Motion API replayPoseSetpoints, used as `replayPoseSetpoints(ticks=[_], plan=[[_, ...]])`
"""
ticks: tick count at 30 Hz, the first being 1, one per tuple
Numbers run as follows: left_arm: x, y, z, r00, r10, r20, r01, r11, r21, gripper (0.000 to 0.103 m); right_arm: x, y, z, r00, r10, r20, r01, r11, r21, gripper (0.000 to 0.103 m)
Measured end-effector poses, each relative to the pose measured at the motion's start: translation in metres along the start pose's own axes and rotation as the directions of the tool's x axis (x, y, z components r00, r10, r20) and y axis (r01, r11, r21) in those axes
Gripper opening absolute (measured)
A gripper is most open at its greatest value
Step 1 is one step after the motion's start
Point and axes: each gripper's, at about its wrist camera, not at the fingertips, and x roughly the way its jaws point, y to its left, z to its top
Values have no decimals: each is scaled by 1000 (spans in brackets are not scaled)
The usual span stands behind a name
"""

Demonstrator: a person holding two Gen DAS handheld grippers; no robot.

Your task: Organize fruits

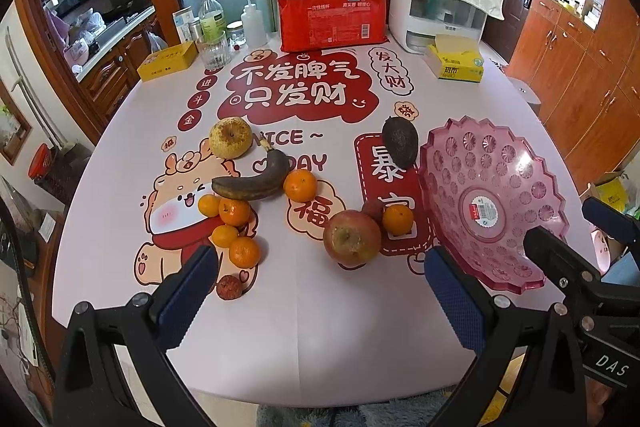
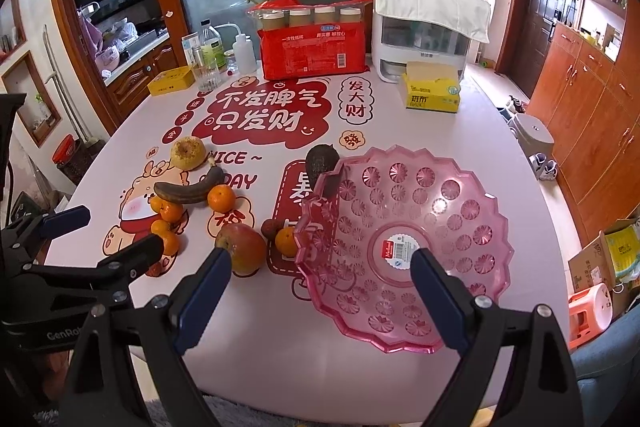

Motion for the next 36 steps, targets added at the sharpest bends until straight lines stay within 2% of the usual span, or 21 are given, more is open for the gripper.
replayPoseSetpoints(ticks=[28, 36], plan=[[-3, -1, -13, 1000, 4, -12, -4, 1000, -9, 102, 1, -2, -6, 999, 21, -27, -21, 1000, -4, 92], [-20, 7, -5, 1000, 30, 5, -30, 1000, 2, 102, -7, 1, 2, 999, 39, 0, -39, 999, 4, 92]])
